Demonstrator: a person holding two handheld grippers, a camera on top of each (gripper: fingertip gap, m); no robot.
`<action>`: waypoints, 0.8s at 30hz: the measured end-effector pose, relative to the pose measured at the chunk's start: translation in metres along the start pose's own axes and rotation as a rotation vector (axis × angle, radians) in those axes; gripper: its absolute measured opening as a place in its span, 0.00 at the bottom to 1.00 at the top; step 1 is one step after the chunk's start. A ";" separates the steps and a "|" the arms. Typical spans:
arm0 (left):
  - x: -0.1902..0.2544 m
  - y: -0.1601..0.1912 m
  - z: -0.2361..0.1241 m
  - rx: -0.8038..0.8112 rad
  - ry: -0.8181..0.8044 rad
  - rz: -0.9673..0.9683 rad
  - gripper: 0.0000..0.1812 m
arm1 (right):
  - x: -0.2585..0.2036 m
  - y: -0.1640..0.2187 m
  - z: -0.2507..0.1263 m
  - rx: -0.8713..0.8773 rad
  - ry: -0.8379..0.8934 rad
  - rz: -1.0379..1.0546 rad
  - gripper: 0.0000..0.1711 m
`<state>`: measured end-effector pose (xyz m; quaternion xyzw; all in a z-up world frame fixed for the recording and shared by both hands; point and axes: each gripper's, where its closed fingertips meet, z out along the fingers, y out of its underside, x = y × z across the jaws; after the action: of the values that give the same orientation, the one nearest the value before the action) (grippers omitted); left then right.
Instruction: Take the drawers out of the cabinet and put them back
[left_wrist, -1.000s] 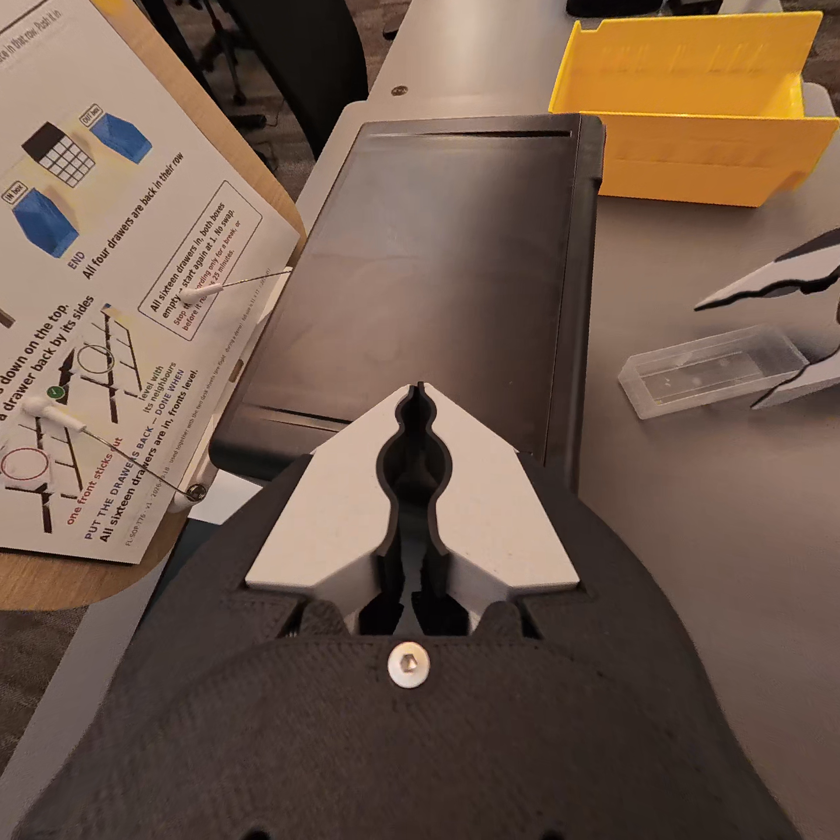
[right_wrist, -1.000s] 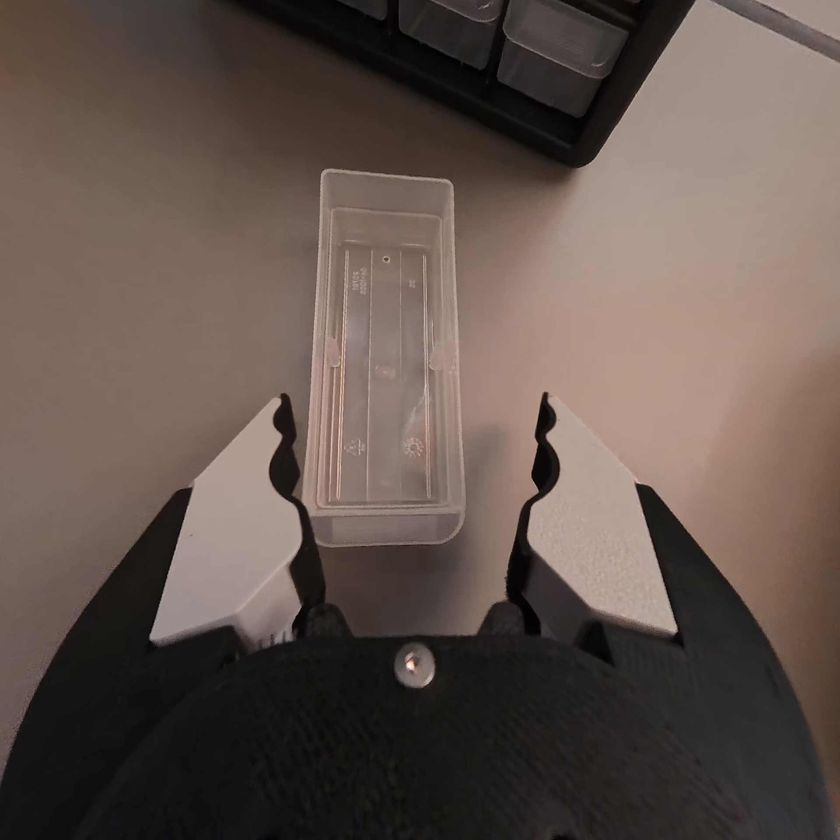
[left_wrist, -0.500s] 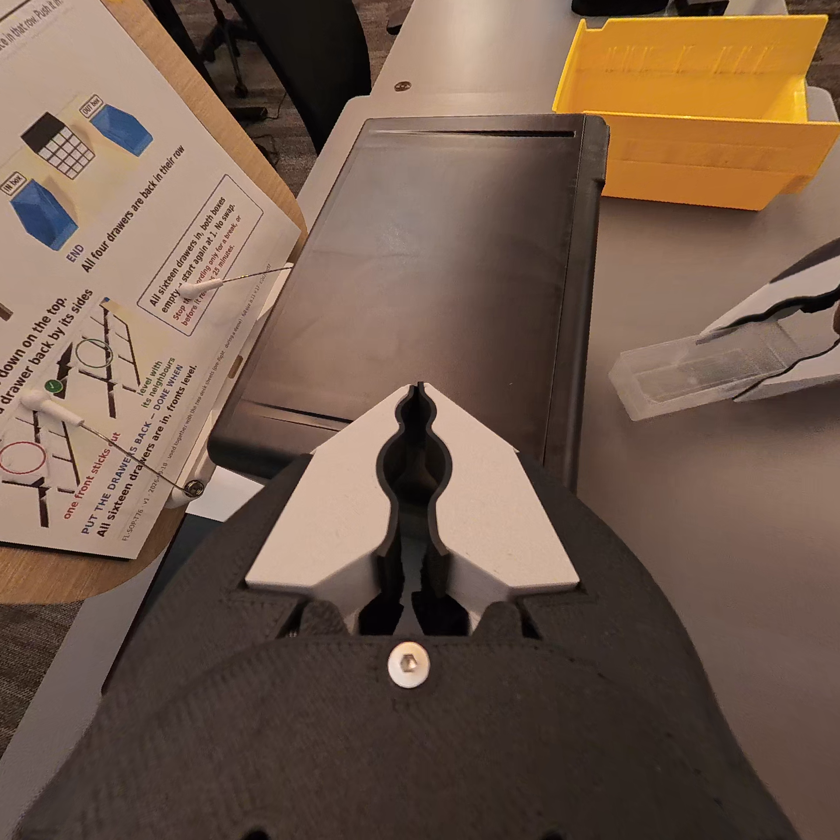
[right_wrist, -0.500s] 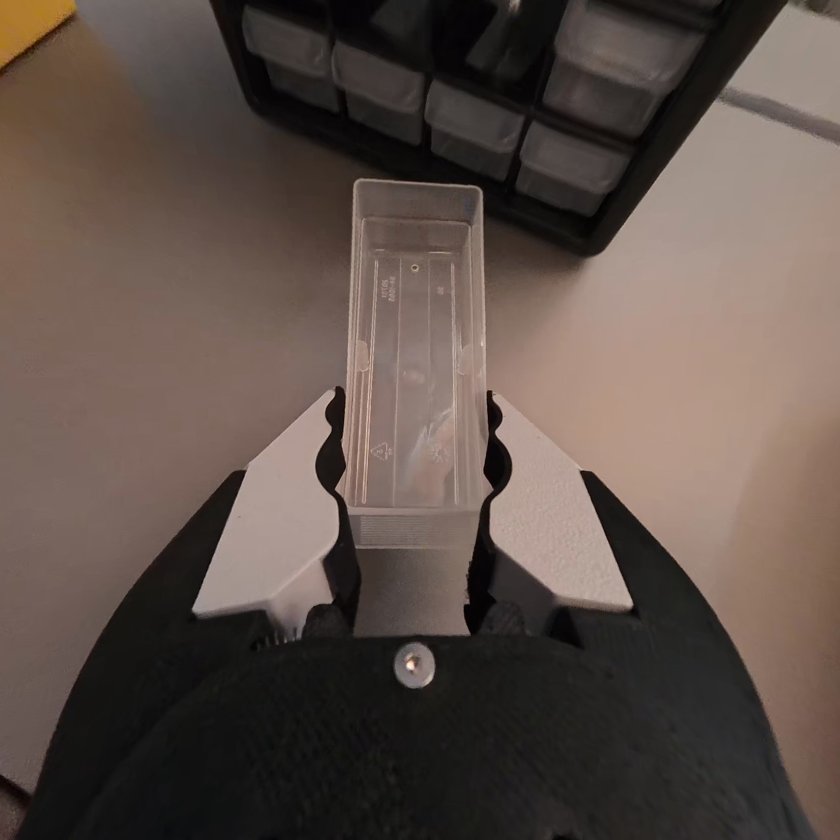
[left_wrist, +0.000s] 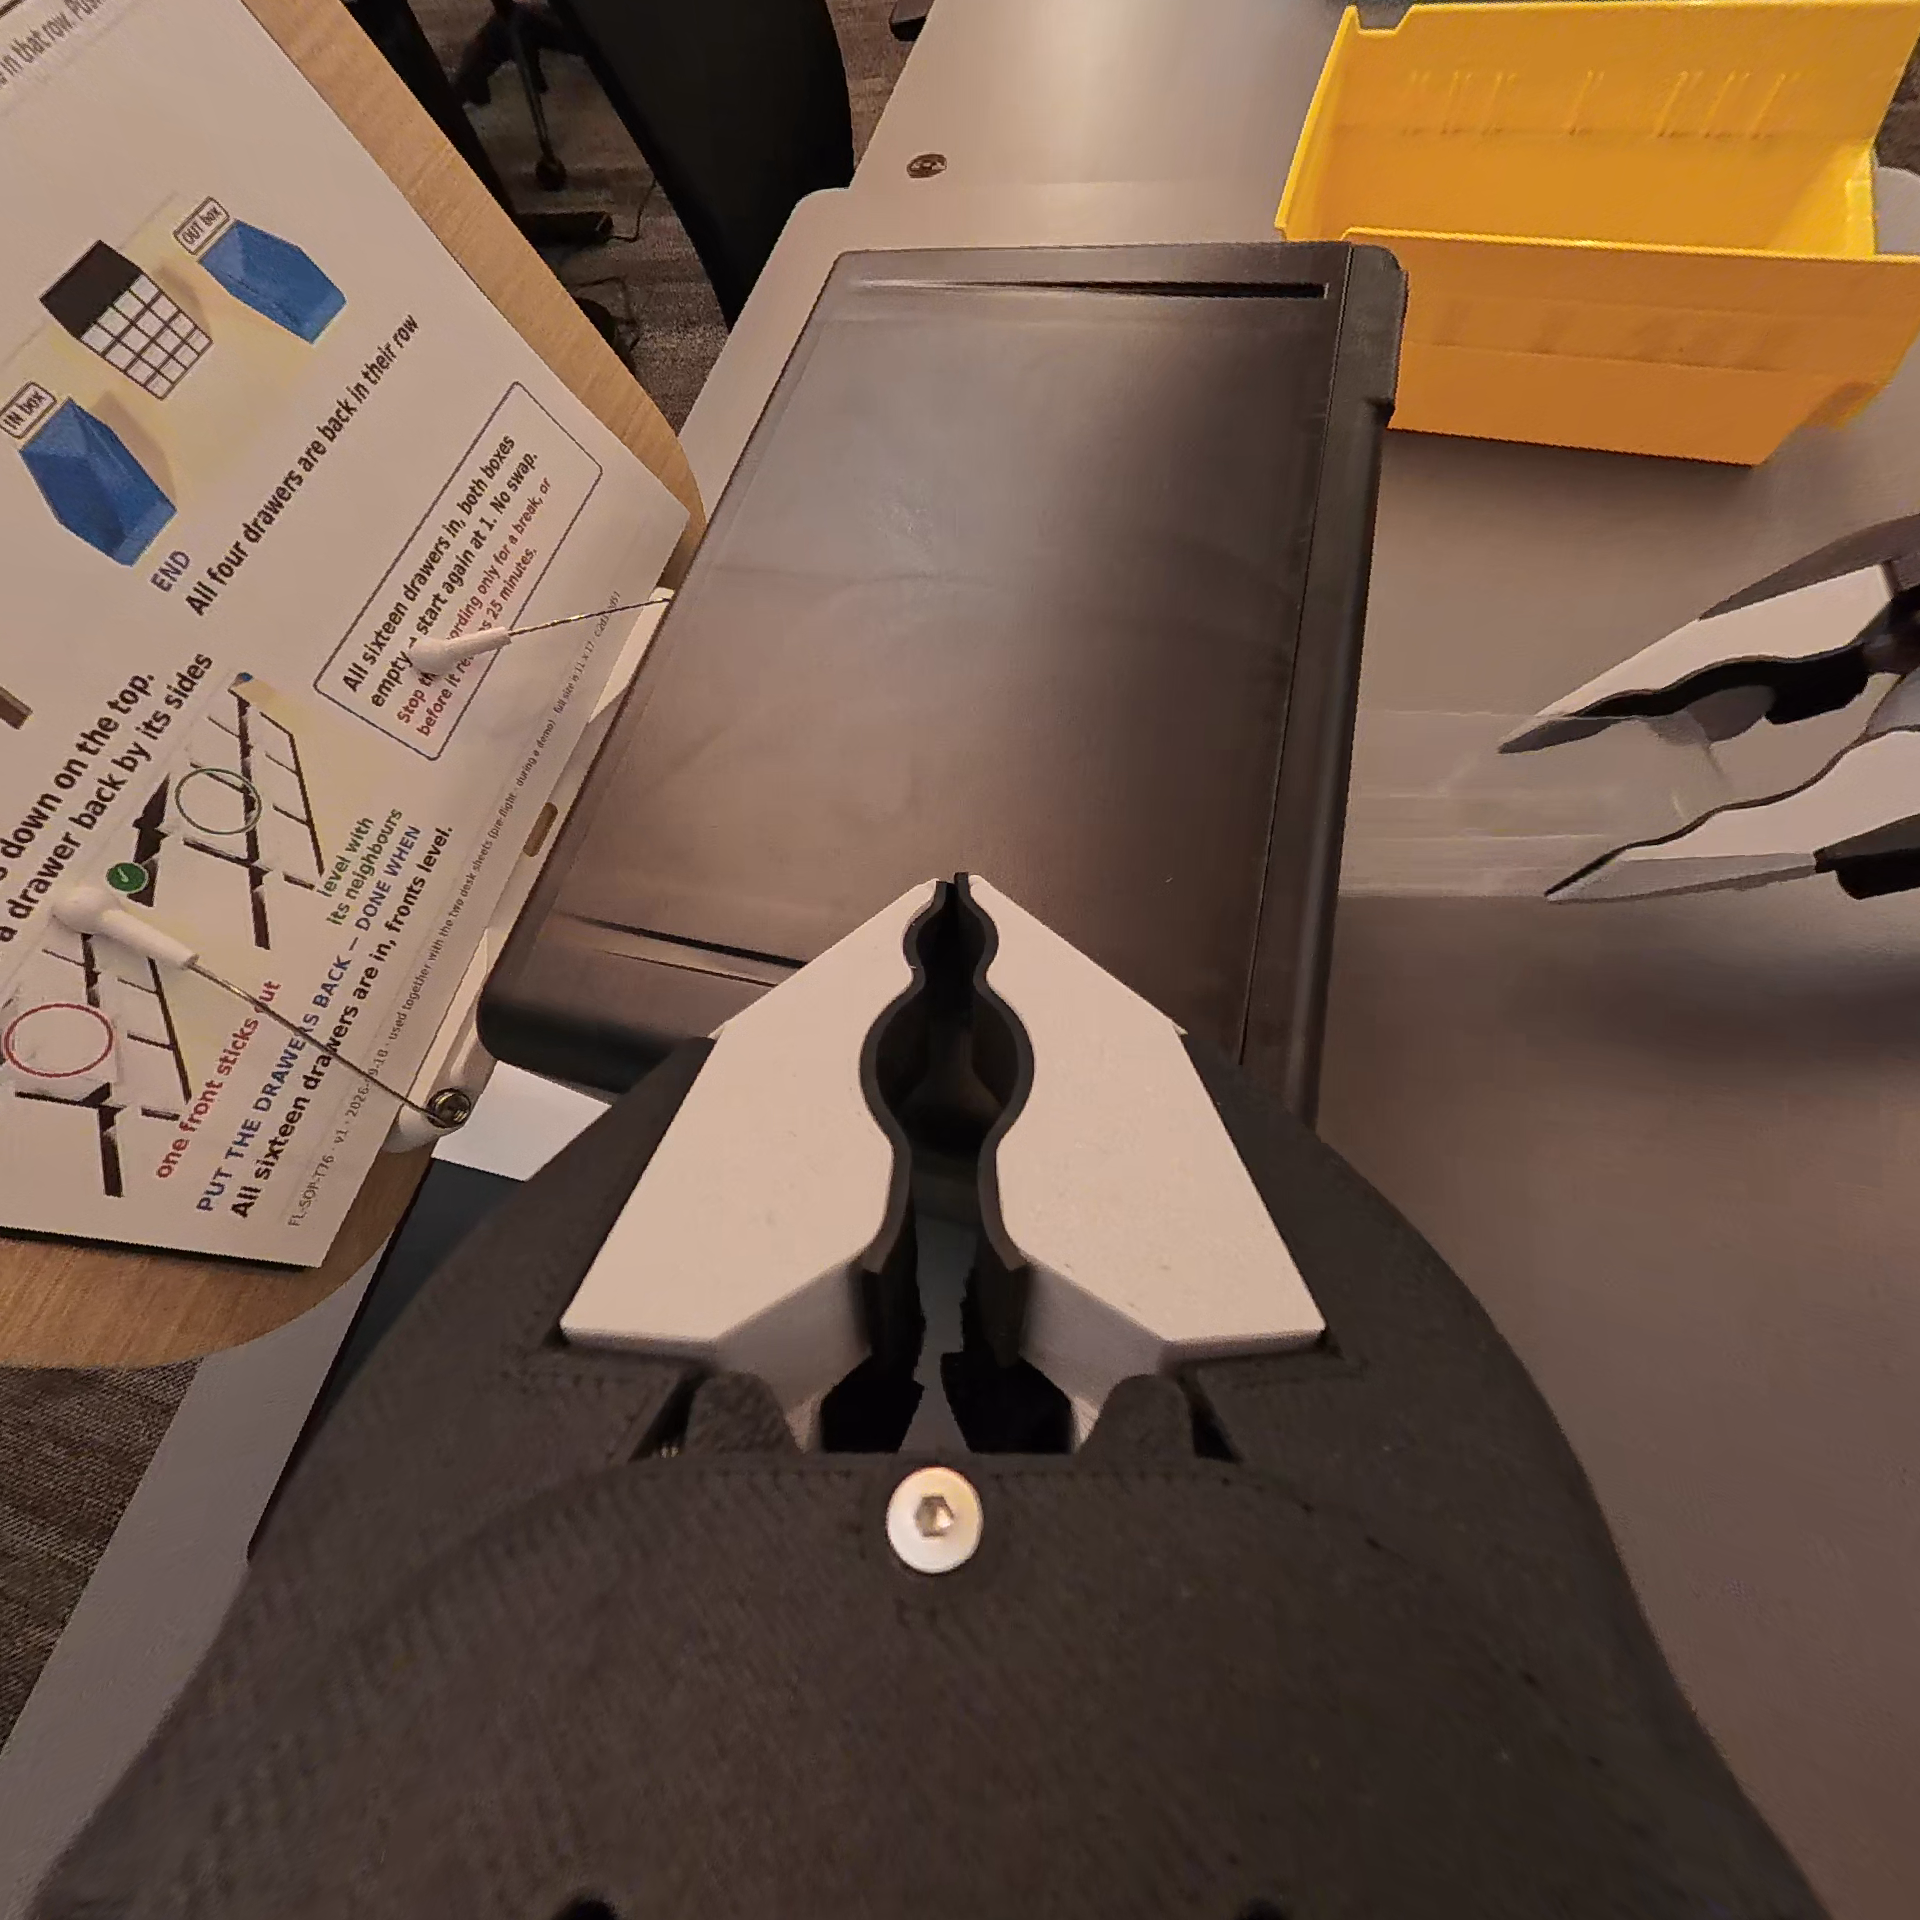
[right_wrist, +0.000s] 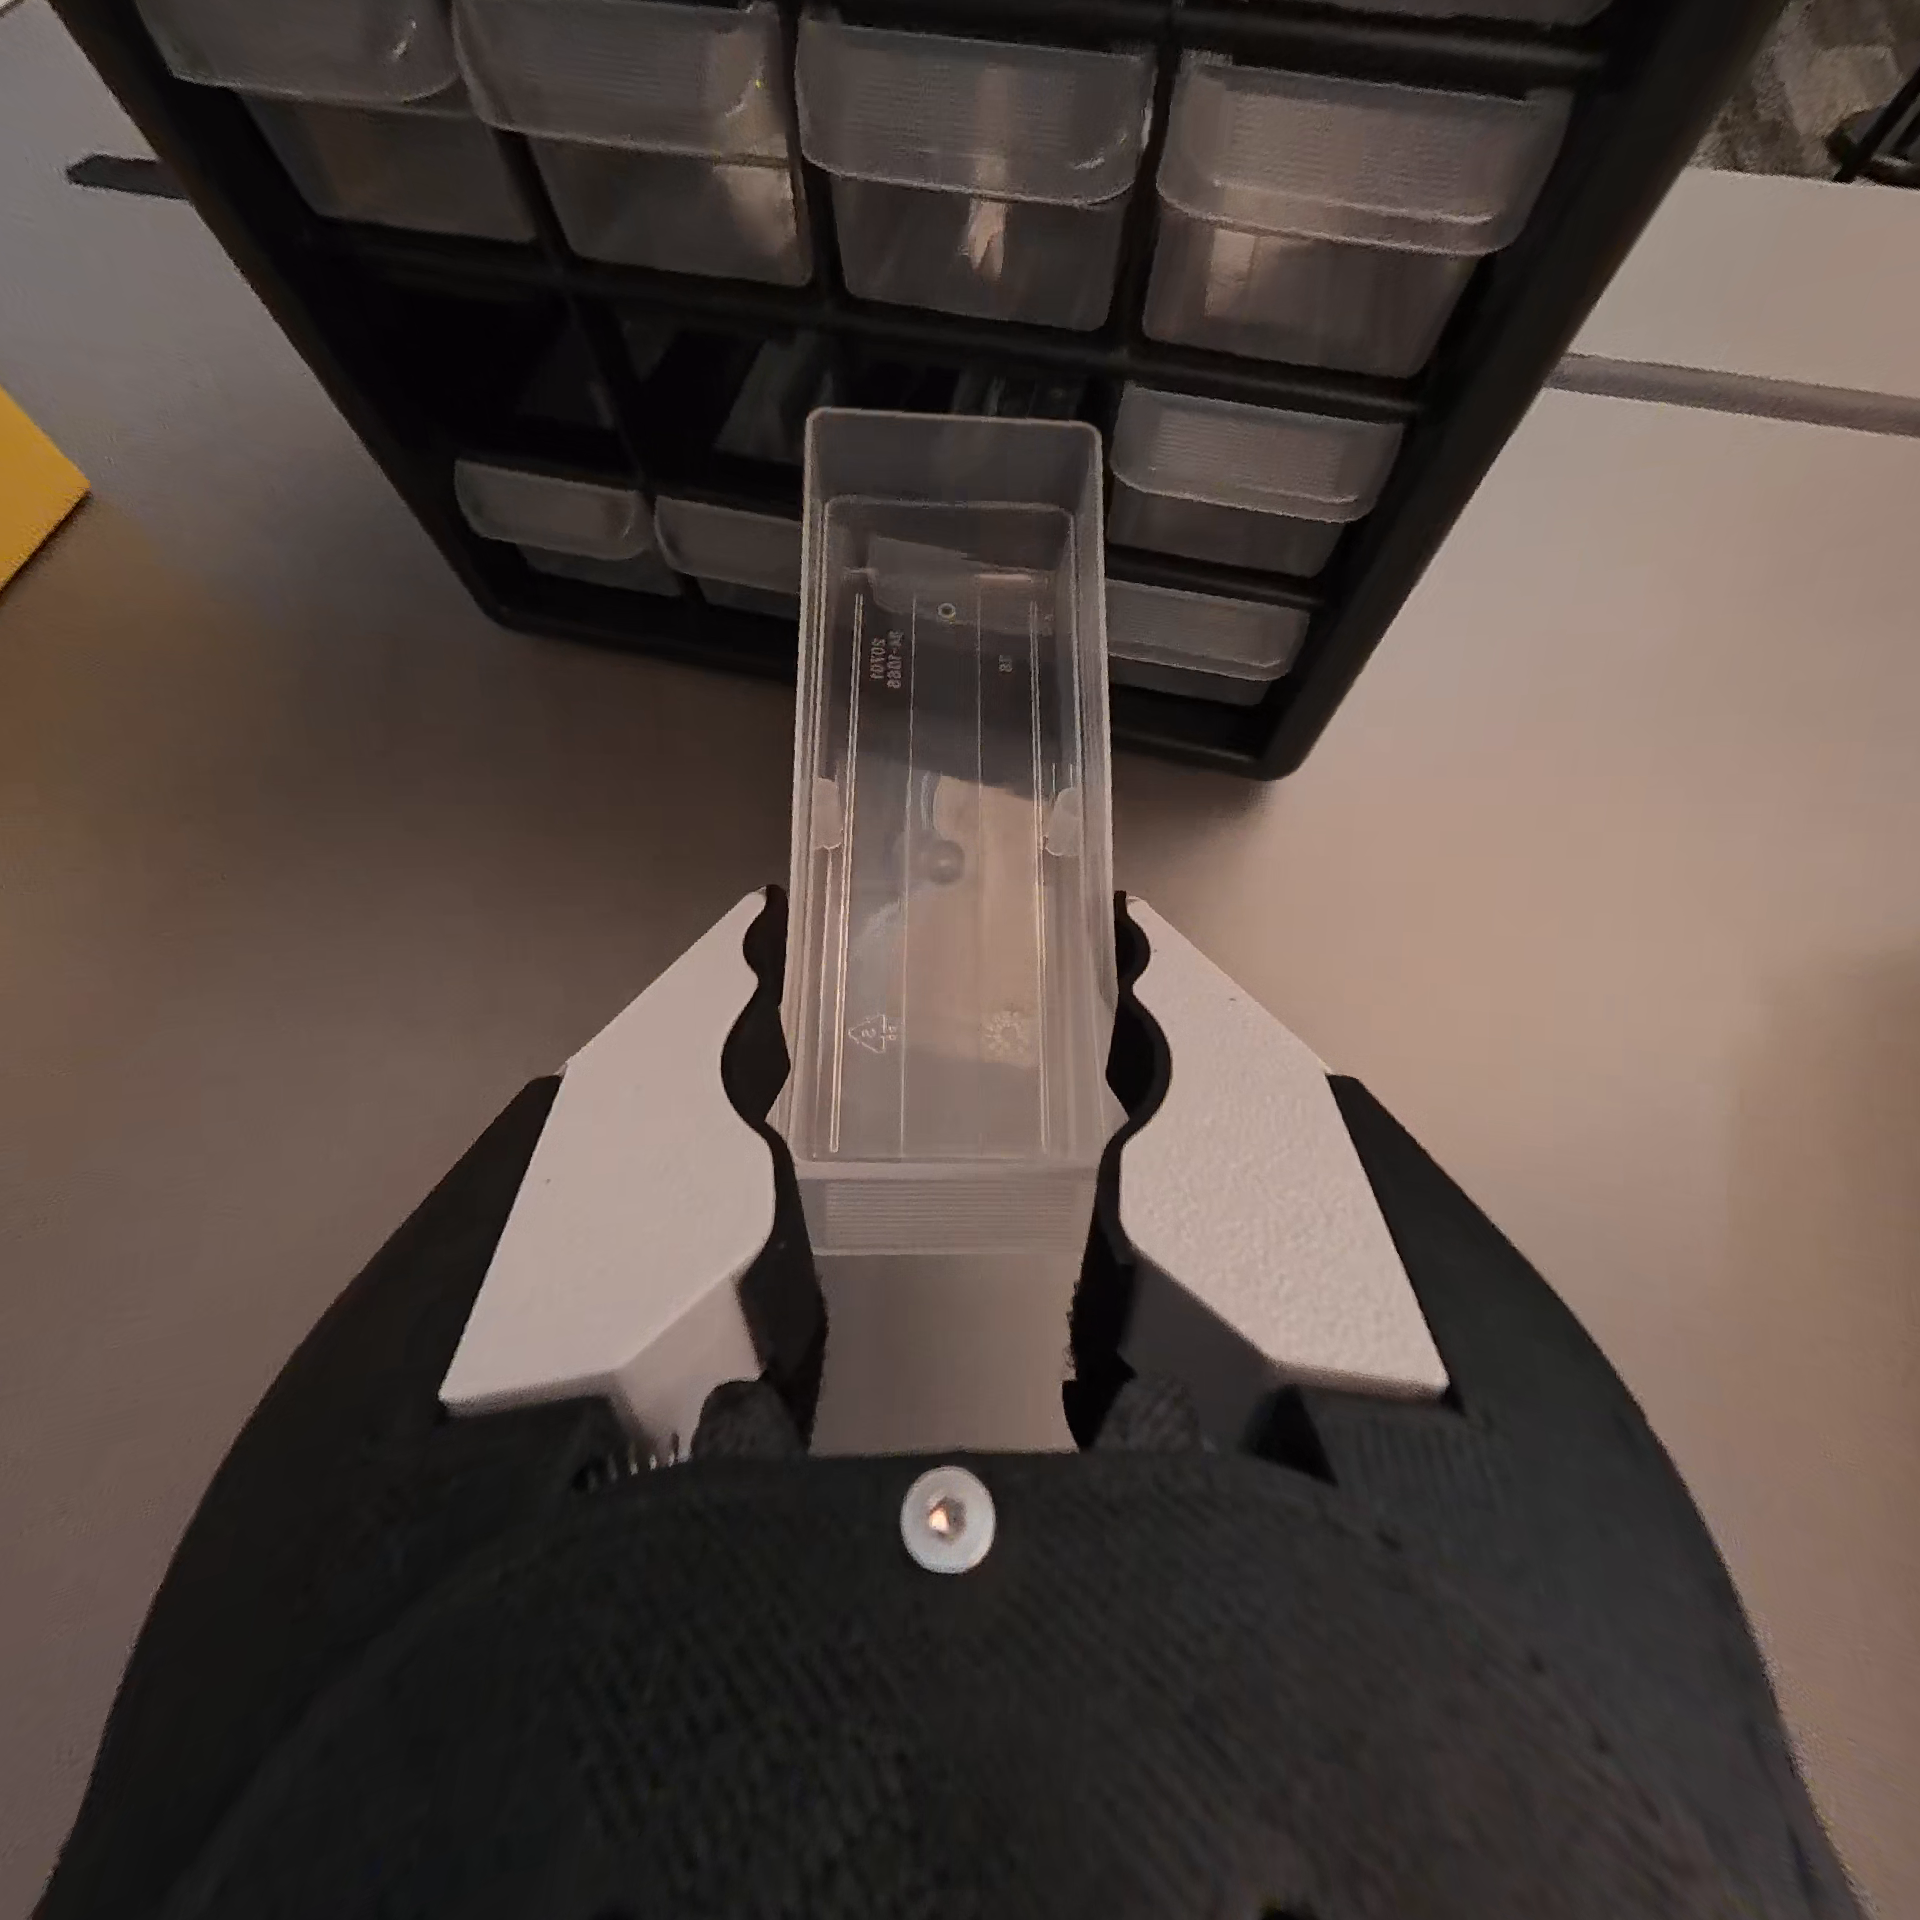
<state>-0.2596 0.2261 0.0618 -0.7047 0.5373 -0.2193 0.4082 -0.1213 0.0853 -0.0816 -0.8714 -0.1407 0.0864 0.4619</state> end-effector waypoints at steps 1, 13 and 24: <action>0.000 0.000 0.000 0.001 -0.001 0.000 0.00 | -0.001 -0.001 0.002 -0.001 0.005 0.003 0.35; 0.000 0.000 0.000 0.004 0.011 0.015 0.00 | -0.003 -0.007 0.018 -0.032 0.074 0.026 0.35; 0.000 0.000 0.001 0.015 0.015 0.012 0.00 | -0.003 -0.009 0.019 -0.127 0.138 0.015 0.34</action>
<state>-0.2590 0.2264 0.0617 -0.6967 0.5428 -0.2264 0.4108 -0.1315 0.1040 -0.0846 -0.9039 -0.1073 0.0206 0.4135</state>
